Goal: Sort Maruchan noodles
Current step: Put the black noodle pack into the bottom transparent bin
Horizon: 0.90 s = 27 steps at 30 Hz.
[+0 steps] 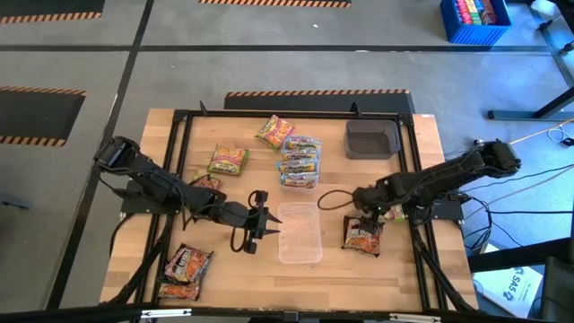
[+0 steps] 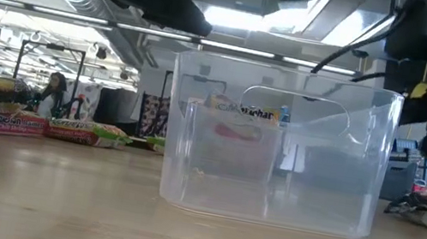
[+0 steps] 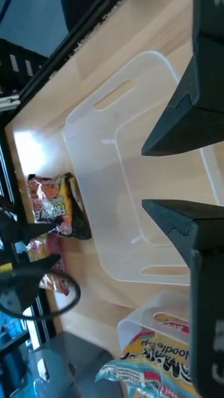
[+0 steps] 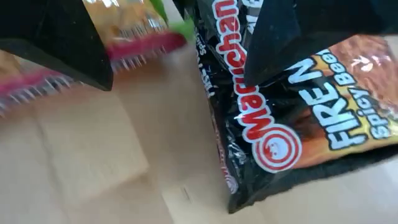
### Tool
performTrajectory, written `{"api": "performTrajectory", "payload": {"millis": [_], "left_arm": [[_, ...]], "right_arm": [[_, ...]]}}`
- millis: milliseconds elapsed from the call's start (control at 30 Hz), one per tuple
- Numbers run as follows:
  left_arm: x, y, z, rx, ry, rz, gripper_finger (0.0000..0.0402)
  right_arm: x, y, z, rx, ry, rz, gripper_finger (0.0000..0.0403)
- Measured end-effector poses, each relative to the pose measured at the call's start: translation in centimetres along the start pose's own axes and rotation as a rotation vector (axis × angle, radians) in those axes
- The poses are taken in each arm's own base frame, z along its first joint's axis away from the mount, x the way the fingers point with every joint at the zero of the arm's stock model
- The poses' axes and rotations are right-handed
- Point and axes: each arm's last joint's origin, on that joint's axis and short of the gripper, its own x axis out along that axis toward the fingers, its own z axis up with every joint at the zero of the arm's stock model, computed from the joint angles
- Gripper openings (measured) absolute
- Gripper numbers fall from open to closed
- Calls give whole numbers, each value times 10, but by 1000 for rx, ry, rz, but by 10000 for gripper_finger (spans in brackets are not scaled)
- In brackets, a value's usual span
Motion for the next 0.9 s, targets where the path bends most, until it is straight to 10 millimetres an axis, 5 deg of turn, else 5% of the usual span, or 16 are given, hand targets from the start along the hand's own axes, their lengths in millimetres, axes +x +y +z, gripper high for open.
{"api": "performTrajectory", "payload": {"millis": [333,900], "left_arm": [[1,5,0,-9,2,16,117],[2,7,0,-17,0,23,117]], "right_arm": [[7,1,6,54,-41,243,347],[27,1,8,89,-60,311,330]]}}
